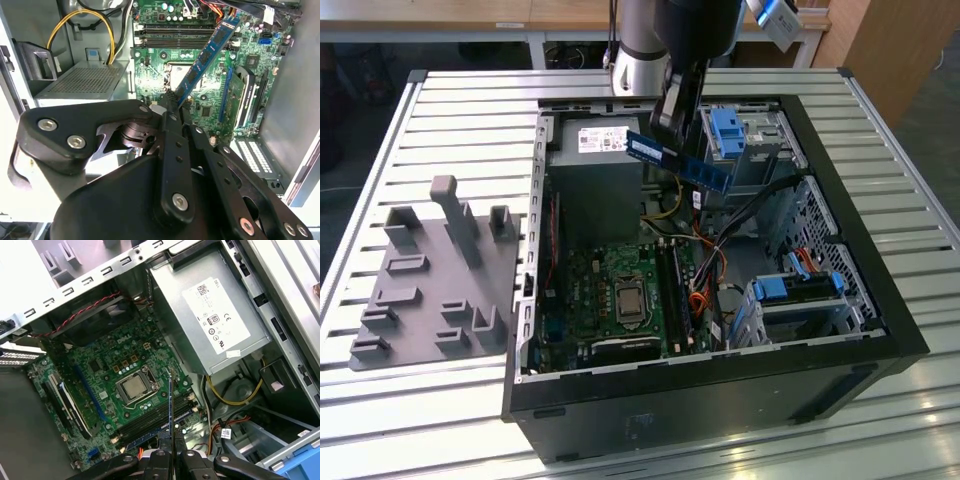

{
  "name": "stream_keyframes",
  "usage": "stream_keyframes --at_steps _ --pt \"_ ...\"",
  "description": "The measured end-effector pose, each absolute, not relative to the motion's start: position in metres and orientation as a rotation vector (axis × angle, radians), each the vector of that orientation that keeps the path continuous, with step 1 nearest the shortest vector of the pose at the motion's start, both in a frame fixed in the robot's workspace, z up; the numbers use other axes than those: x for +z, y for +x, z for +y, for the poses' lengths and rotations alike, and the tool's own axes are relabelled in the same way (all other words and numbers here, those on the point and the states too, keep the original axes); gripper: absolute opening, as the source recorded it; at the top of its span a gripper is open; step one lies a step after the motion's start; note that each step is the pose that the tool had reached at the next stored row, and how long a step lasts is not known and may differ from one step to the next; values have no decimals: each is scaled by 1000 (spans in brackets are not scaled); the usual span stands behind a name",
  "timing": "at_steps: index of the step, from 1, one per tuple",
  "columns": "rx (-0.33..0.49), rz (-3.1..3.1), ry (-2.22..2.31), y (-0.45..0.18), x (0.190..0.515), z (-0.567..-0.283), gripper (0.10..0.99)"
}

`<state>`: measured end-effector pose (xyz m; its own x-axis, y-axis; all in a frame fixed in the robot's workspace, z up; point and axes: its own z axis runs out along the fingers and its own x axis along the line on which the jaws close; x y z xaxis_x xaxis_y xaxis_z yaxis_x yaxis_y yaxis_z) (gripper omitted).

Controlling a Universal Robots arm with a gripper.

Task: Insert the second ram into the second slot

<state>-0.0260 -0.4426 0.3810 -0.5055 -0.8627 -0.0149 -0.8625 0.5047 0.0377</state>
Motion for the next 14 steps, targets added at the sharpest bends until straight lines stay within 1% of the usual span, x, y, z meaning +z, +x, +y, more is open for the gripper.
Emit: stream_keyframes --at_steps 14 --pt "-63 -2753 1503 -26 381 -443 141"
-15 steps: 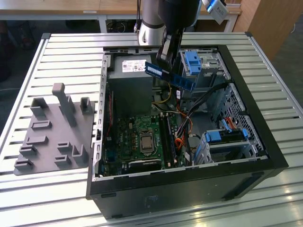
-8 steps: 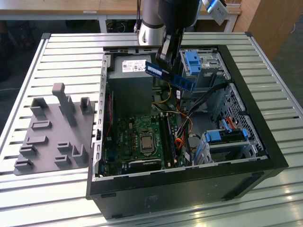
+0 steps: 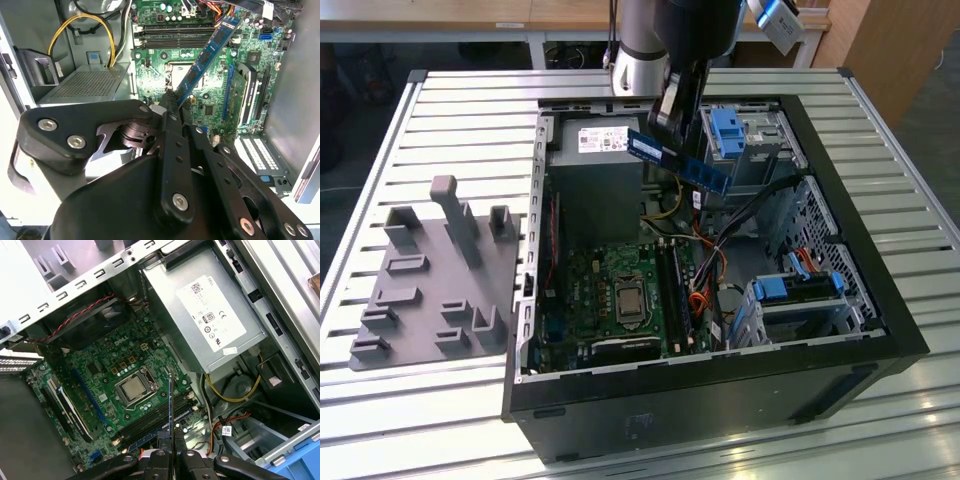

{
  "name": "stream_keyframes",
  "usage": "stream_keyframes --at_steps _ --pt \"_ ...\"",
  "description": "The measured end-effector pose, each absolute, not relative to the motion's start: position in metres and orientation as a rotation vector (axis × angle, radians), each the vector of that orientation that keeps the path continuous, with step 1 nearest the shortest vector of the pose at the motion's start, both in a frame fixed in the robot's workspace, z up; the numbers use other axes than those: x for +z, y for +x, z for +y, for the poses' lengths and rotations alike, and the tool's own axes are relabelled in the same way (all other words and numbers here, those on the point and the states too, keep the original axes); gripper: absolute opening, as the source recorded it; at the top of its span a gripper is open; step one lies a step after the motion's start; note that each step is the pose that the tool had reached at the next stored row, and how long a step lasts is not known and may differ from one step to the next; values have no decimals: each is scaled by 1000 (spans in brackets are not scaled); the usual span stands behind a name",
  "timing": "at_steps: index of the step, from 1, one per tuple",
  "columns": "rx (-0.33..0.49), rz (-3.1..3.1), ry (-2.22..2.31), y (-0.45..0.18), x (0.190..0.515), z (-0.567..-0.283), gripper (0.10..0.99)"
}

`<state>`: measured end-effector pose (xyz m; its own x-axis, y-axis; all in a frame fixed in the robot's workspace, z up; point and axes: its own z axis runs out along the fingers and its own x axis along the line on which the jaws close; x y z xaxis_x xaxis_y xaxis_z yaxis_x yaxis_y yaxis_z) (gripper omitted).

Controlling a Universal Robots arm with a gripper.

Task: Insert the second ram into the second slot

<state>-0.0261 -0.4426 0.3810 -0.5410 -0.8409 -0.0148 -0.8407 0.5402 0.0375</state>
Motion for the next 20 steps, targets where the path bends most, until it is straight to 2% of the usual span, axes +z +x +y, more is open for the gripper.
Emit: stream_keyframes --at_steps 20 --pt "-62 -2861 1292 -26 381 -443 141"
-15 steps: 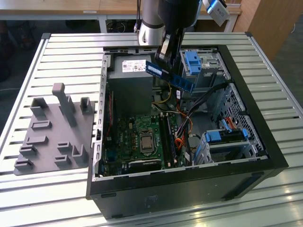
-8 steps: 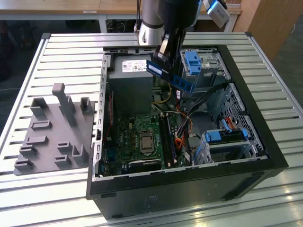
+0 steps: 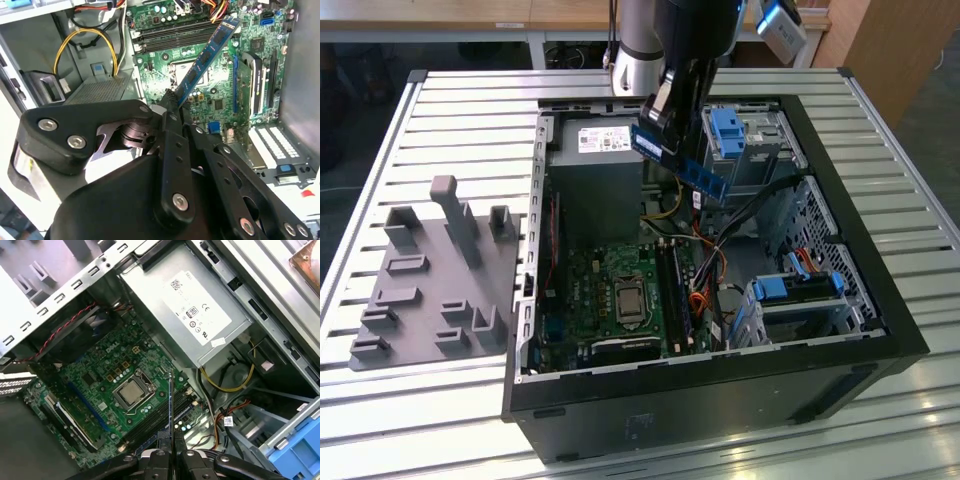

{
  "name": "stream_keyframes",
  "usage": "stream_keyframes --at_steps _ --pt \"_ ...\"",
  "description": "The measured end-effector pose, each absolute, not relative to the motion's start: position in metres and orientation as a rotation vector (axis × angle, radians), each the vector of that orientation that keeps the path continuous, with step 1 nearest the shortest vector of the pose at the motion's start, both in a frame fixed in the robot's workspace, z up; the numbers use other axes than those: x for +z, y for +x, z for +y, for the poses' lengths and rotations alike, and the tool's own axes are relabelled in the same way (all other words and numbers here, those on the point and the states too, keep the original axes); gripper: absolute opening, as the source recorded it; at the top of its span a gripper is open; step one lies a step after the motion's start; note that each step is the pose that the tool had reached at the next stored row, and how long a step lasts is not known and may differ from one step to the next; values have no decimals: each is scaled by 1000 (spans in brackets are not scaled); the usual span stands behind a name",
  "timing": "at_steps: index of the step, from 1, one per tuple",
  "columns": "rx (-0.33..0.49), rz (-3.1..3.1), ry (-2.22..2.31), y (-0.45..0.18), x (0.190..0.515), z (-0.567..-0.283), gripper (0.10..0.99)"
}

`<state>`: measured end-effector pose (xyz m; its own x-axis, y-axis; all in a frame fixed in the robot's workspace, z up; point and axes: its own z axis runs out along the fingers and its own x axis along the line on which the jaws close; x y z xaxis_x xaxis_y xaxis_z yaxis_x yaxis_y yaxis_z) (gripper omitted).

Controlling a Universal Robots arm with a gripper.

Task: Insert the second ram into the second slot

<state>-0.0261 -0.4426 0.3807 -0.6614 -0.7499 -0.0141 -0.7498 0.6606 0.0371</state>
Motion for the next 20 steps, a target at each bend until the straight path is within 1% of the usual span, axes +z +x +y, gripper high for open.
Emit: stream_keyframes --at_steps 20 --pt "-62 -2936 1117 -26 381 -443 141"
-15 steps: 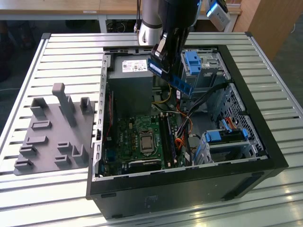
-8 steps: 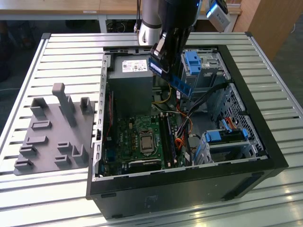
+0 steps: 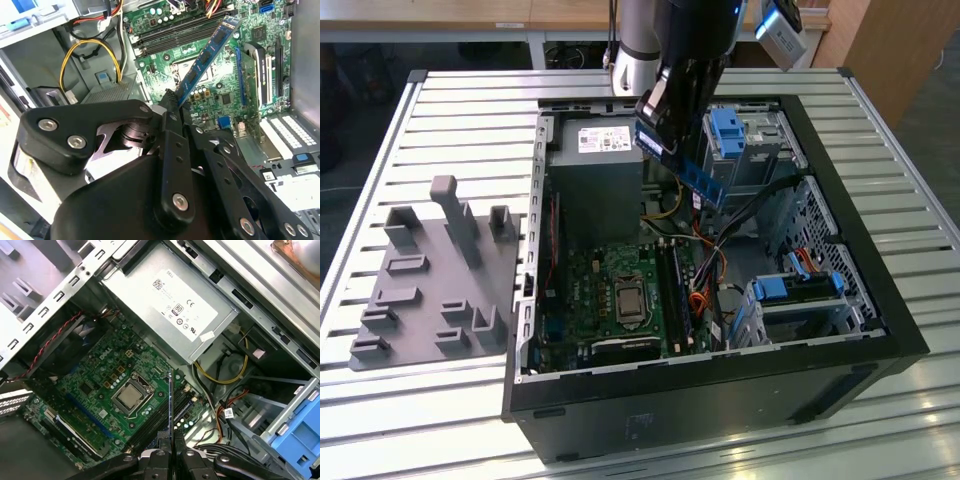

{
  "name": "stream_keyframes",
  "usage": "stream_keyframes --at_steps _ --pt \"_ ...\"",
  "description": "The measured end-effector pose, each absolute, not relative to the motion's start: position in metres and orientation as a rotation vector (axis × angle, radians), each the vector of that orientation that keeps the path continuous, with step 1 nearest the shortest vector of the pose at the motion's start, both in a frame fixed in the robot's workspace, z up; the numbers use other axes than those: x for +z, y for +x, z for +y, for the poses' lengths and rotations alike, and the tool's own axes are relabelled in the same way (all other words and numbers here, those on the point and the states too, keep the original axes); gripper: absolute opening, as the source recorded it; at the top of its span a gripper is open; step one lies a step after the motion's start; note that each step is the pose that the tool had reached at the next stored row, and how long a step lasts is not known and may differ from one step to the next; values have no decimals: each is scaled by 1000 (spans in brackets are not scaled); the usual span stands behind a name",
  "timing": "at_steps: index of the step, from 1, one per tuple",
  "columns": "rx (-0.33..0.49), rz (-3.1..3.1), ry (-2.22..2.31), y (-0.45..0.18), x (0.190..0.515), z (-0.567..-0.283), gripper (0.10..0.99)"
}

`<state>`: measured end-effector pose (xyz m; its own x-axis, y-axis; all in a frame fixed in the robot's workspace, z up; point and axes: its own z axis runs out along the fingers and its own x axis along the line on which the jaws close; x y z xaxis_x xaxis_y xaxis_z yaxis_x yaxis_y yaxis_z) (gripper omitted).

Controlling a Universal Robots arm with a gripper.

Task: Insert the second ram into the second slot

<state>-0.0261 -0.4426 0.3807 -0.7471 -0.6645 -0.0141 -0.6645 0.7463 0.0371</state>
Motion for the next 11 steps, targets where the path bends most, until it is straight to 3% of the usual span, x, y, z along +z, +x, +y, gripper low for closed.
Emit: stream_keyframes --at_steps 11 --pt "-62 -2960 1053 -26 381 -443 141"
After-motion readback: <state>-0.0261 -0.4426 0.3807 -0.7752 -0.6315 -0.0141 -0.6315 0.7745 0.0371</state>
